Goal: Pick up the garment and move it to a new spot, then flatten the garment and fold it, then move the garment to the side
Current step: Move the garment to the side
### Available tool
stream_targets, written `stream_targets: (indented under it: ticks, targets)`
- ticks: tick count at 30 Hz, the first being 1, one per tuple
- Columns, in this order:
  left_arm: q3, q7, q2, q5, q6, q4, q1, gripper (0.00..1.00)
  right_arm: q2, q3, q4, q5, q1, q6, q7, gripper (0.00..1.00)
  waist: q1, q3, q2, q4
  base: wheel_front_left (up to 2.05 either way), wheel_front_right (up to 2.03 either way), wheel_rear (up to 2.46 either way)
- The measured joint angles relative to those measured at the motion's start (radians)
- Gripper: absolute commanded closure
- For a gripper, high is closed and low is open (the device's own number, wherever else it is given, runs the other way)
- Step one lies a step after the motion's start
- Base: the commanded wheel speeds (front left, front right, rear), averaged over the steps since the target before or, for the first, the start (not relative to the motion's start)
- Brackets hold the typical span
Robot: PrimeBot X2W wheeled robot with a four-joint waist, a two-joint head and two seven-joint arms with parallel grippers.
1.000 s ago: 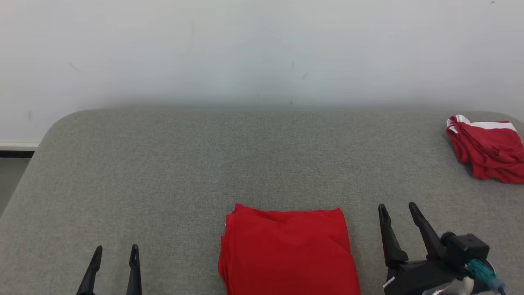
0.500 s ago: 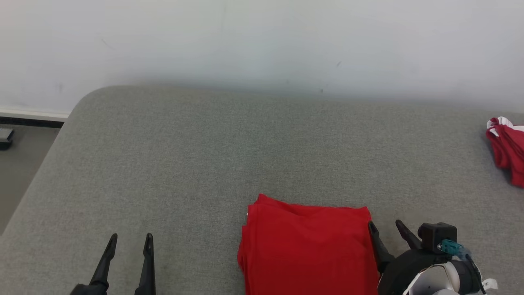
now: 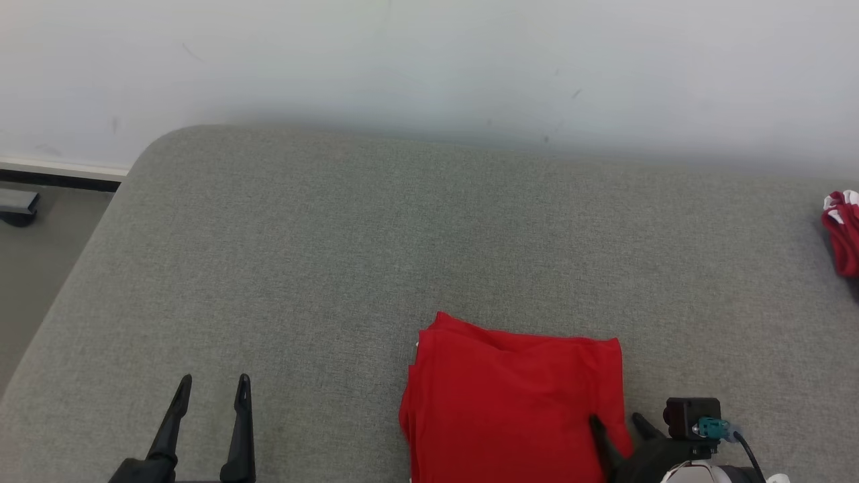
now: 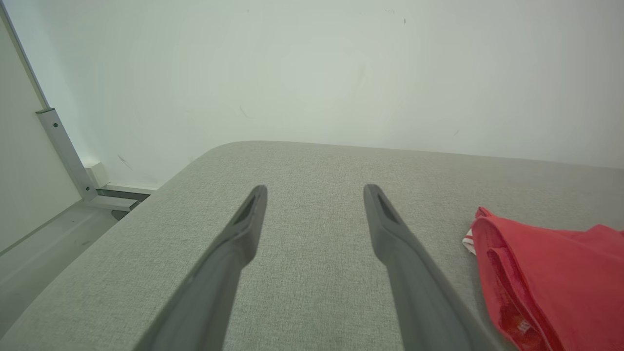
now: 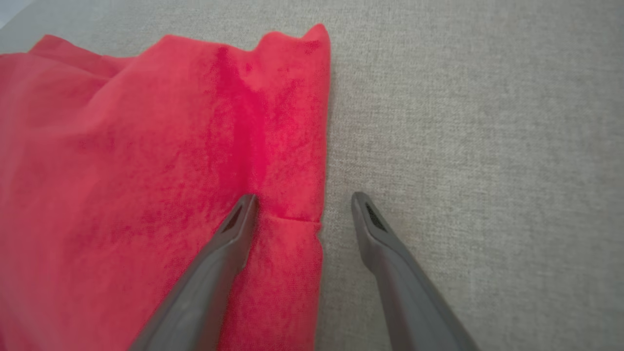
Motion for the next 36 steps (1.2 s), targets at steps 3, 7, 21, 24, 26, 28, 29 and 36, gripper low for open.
stream_targets:
  ticks: [3, 7, 21, 24, 26, 28, 29, 36]
  targets:
    - [0.001, 0.000, -0.002, 0.000, 0.000, -0.002, -0.003, 0.00, -0.003, 0.029, 0.006, 0.035, 0.002, -0.003, 0.015, 0.10, 0.0000, 0.004, 0.0000, -0.001, 0.00, 0.00, 0.00]
    - [0.003, 0.000, -0.005, -0.003, 0.000, -0.003, -0.012, 0.00, -0.009, 0.075, 0.011, 0.078, 0.002, -0.003, 0.041, 0.76, -0.0001, 0.014, -0.0001, -0.003, 0.00, 0.00, 0.00]
    - [0.010, 0.000, -0.012, -0.007, -0.002, -0.009, -0.039, 0.00, -0.072, 0.101, 0.004, 0.088, -0.180, -0.001, 0.019, 1.00, 0.0001, 0.058, 0.0002, -0.011, 0.00, 0.00, 0.00]
    - [0.009, 0.000, -0.012, -0.008, -0.002, -0.014, -0.053, 0.00, -0.114, 0.125, 0.000, 0.096, -0.265, -0.001, 0.039, 1.00, 0.0001, 0.081, 0.0002, -0.017, 0.00, 0.00, 0.00]
    - [0.007, 0.000, -0.012, -0.008, -0.002, -0.020, -0.066, 0.00, -0.146, 0.141, -0.004, 0.099, -0.322, -0.001, 0.051, 1.00, 0.0001, 0.100, 0.0003, -0.021, 0.00, 0.00, 0.00]
    - [0.004, 0.000, -0.011, -0.009, -0.002, -0.026, -0.083, 0.00, -0.180, 0.151, -0.007, 0.109, -0.379, -0.001, 0.067, 1.00, 0.0001, 0.123, 0.0002, -0.027, 0.00, 0.00, 0.00]
    - [0.002, 0.000, -0.010, -0.011, -0.002, -0.029, -0.092, 0.00, -0.201, 0.159, -0.010, 0.109, -0.405, -0.001, 0.073, 1.00, 0.0001, 0.136, 0.0002, -0.030, 0.00, 0.00, 0.00]
    - [-0.005, 0.000, 0.012, -0.015, -0.002, -0.072, -0.148, 0.00, -0.362, 0.178, -0.048, 0.129, -0.572, -0.001, 0.118, 1.00, 0.0002, 0.240, 0.0003, -0.061, 0.00, 0.00, 0.00]
